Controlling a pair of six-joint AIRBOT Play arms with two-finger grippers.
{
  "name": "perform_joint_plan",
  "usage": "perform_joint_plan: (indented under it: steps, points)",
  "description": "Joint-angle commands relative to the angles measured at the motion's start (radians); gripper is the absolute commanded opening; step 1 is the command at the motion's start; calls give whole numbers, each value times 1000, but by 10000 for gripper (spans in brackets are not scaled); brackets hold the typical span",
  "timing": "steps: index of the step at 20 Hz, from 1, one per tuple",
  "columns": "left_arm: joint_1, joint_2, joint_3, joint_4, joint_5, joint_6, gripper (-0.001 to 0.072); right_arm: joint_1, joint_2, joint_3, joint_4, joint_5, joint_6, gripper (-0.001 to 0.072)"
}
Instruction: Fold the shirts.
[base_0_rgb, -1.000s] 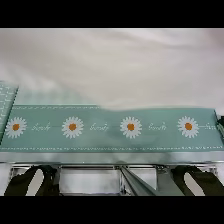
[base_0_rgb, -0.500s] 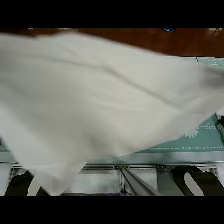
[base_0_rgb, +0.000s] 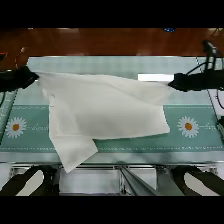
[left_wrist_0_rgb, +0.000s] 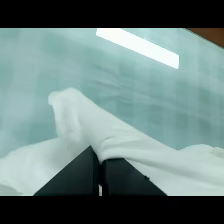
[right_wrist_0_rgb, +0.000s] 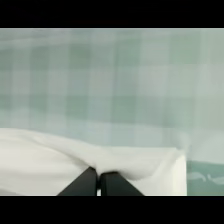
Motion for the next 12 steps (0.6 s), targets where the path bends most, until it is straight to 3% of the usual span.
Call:
perform_joint_plan:
  steps: [1, 7, 8, 9, 10, 12]
  points:
    - [-96, -252, 58, -43, 289, 18, 20, -1, -288, 126, 105, -120, -45, 27]
    - [-136, -589, 399, -43, 146, 16, 22, -1, -548, 416, 206, -131, 29, 40]
    - [-137, -606, 433, -43, 120, 14, 104, -1, -562, 446, 206, -132, 43, 214]
    - [-132, -611, 463, -43, 90, 14, 387, -5, -565, 467, 206, -128, 50, 411]
    - [-116, -608, 497, -40, 36, 15, 511, -19, -561, 494, 211, -95, 48, 409]
    - [-50, -604, 589, 3, -166, 14, 510, -78, -537, 557, 211, 47, 36, 408]
